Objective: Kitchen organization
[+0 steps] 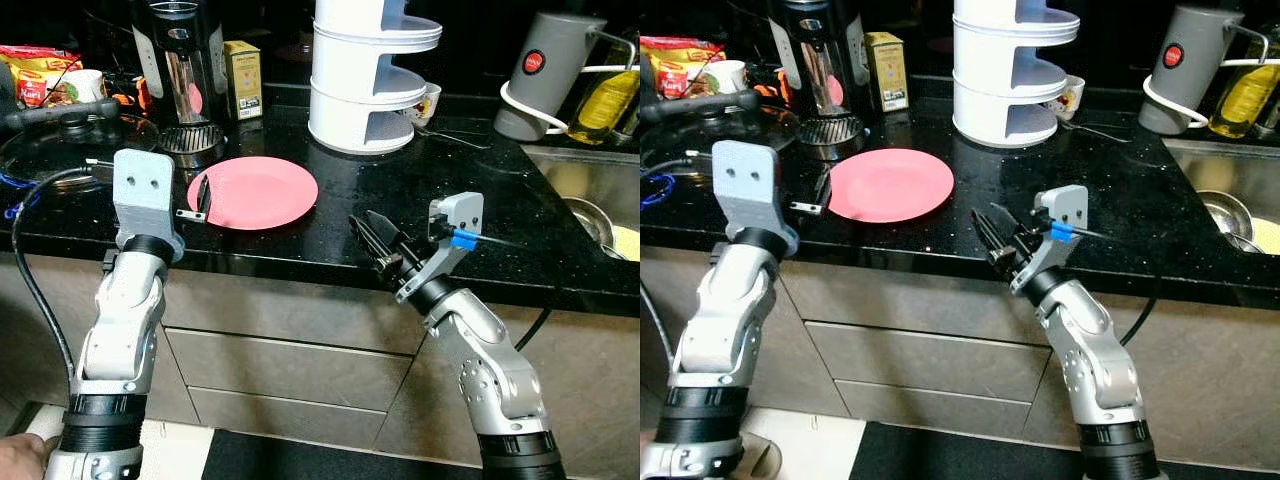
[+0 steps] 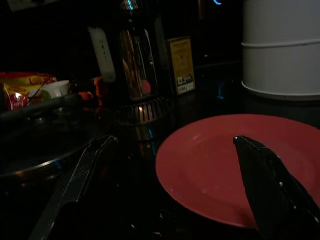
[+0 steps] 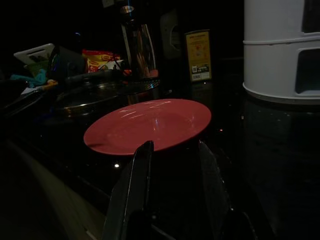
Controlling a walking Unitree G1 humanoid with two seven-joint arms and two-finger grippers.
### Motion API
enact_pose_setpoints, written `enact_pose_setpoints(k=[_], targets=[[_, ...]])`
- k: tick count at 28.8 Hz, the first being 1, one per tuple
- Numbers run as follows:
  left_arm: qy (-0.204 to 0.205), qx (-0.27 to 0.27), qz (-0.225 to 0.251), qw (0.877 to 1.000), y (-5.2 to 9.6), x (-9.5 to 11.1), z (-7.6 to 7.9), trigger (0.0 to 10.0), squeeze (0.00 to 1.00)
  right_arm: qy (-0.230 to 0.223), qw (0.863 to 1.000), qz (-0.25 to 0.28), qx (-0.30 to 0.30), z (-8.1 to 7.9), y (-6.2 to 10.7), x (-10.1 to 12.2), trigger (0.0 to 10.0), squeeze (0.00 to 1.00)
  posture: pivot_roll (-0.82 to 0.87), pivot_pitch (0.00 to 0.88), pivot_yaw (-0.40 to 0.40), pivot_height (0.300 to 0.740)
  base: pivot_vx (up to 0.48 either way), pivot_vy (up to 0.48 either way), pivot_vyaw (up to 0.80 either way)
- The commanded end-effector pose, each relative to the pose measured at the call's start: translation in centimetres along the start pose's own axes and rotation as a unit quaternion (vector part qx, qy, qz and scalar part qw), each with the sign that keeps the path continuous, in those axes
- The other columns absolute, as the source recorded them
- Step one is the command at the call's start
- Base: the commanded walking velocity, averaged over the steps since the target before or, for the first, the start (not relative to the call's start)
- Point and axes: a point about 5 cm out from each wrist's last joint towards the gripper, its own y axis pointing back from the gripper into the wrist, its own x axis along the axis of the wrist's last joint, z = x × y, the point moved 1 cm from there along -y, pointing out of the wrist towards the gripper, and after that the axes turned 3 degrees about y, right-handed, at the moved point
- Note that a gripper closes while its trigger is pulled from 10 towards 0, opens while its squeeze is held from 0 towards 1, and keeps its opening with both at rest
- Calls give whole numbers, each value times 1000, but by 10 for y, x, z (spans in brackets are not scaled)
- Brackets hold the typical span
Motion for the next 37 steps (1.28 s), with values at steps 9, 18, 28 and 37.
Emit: enact_pose_setpoints(k=[9, 18, 28, 37], targets=[[87, 83, -5, 993, 8, 0, -24, 10000, 0, 16, 1000, -12, -6, 4, 2, -2, 10000, 0, -21, 0, -16, 740, 0, 0, 0], [218, 213, -59, 951, 27, -28, -71, 10000, 0, 34, 999, -21, -17, 13, 2, -2, 10000, 0, -13, 0, -24, 740, 0, 0, 0], [310, 316, -87, 892, 43, -54, -114, 10000, 0, 48, 998, -33, -26, 18, 4, -4, 10000, 0, -10, 0, -31, 740, 0, 0, 0], [369, 257, -62, 891, 14, -37, -117, 10000, 0, 58, 997, -45, -38, 23, 5, -6, 10000, 0, -18, 0, -31, 740, 0, 0, 0]])
